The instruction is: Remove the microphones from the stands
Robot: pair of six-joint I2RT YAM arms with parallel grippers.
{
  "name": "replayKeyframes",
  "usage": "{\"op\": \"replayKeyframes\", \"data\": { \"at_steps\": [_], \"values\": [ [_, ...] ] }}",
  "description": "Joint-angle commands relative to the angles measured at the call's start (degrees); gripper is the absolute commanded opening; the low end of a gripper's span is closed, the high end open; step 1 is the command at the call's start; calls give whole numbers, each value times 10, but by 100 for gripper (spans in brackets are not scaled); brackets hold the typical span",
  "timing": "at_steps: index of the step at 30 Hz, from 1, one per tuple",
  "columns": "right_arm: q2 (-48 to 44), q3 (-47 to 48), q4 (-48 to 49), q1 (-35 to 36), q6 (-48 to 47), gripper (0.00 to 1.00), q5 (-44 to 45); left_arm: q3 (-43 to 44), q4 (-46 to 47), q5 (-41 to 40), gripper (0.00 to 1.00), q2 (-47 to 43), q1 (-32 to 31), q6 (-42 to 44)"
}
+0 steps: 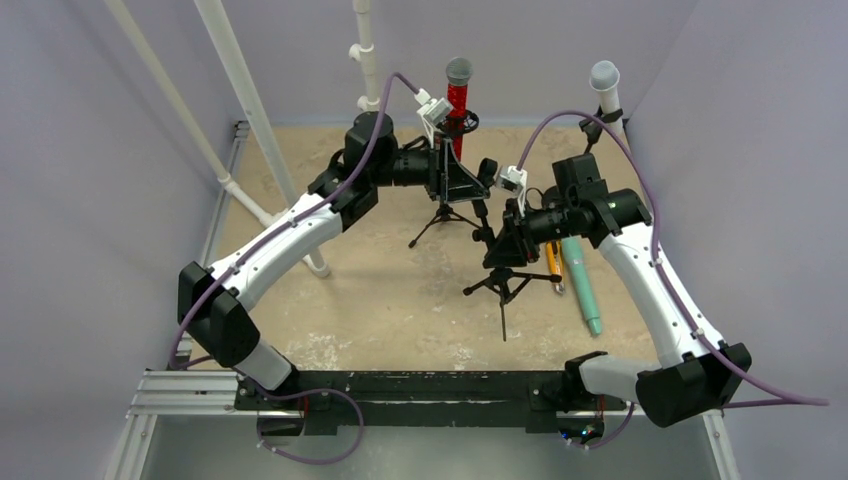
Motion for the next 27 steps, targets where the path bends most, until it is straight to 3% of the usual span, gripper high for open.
{"op": "replayKeyframes", "data": {
  "at_steps": [1, 7, 9, 11, 13, 18, 21, 27],
  "values": [
    [-15, 39, 64, -1, 13, 0, -29, -18, 2, 10, 0, -27, -11, 7],
    [-21, 46, 95, -7, 40, 0, -24, -45, 4, 5, 8, -40, -13, 15],
    [-20, 51, 99, -8, 43, 0, -23, -53, 8, 5, 20, -44, -14, 17],
    [-19, 53, 98, -9, 45, 0, -22, -56, 9, 6, 44, -49, -14, 20],
    [-19, 51, 98, -10, 44, 0, -21, -56, 7, 6, 61, -54, -14, 23],
    [-26, 48, 102, -10, 41, 0, -28, -58, 6, 1, 84, -60, -14, 34],
    [-27, 48, 110, -10, 50, 0, -38, -60, 4, 0, 91, -59, -15, 48],
    [-22, 45, 114, -10, 54, 0, -69, -55, -6, -4, 92, -52, -27, 84]
  ]
}}
